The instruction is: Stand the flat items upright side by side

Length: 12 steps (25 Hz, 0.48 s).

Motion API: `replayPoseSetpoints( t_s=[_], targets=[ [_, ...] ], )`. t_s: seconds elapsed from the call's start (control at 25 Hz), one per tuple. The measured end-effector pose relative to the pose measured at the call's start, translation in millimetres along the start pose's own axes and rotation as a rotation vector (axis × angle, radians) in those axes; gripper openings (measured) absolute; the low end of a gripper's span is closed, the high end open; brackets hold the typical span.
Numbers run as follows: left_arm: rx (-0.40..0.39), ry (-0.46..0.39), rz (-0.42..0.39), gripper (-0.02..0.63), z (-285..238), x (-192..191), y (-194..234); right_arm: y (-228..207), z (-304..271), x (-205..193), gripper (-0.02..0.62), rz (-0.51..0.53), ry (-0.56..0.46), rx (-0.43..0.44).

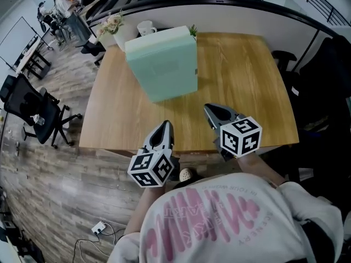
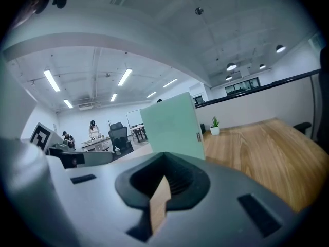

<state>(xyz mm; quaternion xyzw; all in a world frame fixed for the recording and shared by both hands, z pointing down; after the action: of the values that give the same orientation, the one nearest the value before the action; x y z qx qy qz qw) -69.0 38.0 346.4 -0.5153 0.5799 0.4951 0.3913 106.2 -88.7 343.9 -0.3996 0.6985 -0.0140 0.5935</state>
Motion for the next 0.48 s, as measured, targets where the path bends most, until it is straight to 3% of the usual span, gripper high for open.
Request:
replayPoseSetpoints(
  t_s=[0.48],
  targets=[
    [0.042, -0.003, -0.006, 0.003, 43, -14, -57, -10, 64, -24, -0.003, 0.004, 0.007, 0.020]
  ],
)
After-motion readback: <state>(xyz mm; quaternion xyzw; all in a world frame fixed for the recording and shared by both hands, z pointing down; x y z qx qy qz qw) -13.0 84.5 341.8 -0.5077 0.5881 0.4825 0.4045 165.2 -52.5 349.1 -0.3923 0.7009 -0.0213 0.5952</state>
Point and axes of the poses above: the fingertips, and each gripper's own axes: z backward along the fingers, y to its left, x out of its top, the point moved 8 cm from there along z, backward along the fingers, and after that the axes turned 14 degrees about -z, right-handed, at the moved point
